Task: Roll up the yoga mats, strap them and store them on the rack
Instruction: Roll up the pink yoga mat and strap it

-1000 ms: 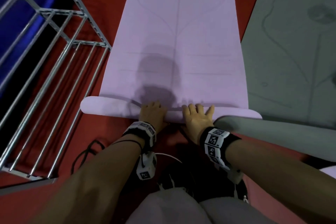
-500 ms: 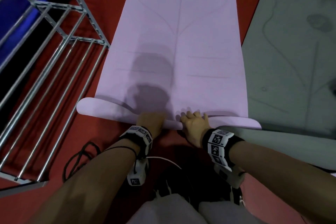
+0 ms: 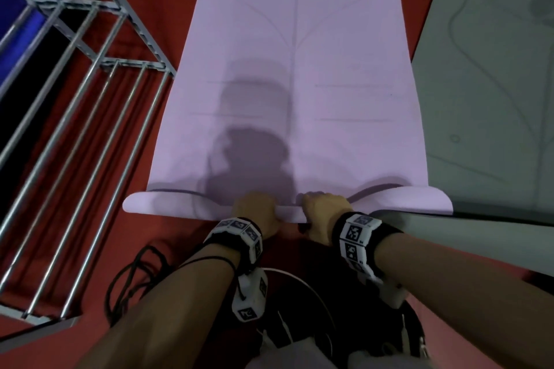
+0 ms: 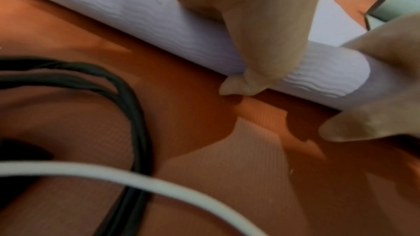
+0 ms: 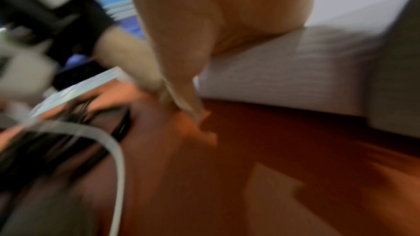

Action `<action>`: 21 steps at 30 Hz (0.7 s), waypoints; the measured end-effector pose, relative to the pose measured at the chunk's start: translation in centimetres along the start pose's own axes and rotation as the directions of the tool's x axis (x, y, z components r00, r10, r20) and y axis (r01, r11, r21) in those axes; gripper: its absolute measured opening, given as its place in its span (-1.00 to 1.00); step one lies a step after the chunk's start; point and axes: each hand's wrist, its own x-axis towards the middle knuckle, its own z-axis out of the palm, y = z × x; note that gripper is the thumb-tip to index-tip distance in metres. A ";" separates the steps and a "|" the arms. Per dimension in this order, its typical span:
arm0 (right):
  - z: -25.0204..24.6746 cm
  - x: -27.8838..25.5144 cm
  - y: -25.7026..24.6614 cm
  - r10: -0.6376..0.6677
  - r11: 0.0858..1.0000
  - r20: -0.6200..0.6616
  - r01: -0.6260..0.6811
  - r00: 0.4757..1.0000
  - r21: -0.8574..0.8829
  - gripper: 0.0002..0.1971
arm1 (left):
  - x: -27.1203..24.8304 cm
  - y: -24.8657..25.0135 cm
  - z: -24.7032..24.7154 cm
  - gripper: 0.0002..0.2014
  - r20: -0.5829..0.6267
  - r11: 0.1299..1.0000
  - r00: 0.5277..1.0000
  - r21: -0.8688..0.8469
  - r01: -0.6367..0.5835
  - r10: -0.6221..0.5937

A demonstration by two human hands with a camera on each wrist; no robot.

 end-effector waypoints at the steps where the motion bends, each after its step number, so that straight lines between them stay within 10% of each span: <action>1: -0.4 0.5 0.1 -0.002 1.000 0.019 0.002 1.000 0.021 -0.54 | 0.1 -0.2 0.0 -0.72 0.001 0.999 1.000 -0.031 -0.007 0.008; 6: -1.3 1.7 0.5 0.046 0.999 0.053 -0.047 0.998 0.019 -0.61 | -0.1 -0.8 -0.6 -0.68 -0.014 0.995 0.999 -0.084 -0.047 0.046; 13: -1.1 1.8 0.8 0.099 0.994 0.063 -0.102 0.993 0.036 -0.58 | -2.0 -1.5 2.5 -0.62 -0.443 0.975 0.870 0.153 -0.164 0.216; 21: -0.6 1.7 0.9 0.096 0.995 0.024 -0.097 0.995 0.038 -0.59 | -1.5 -0.5 2.0 -0.72 -0.303 0.952 0.923 0.261 -0.161 0.239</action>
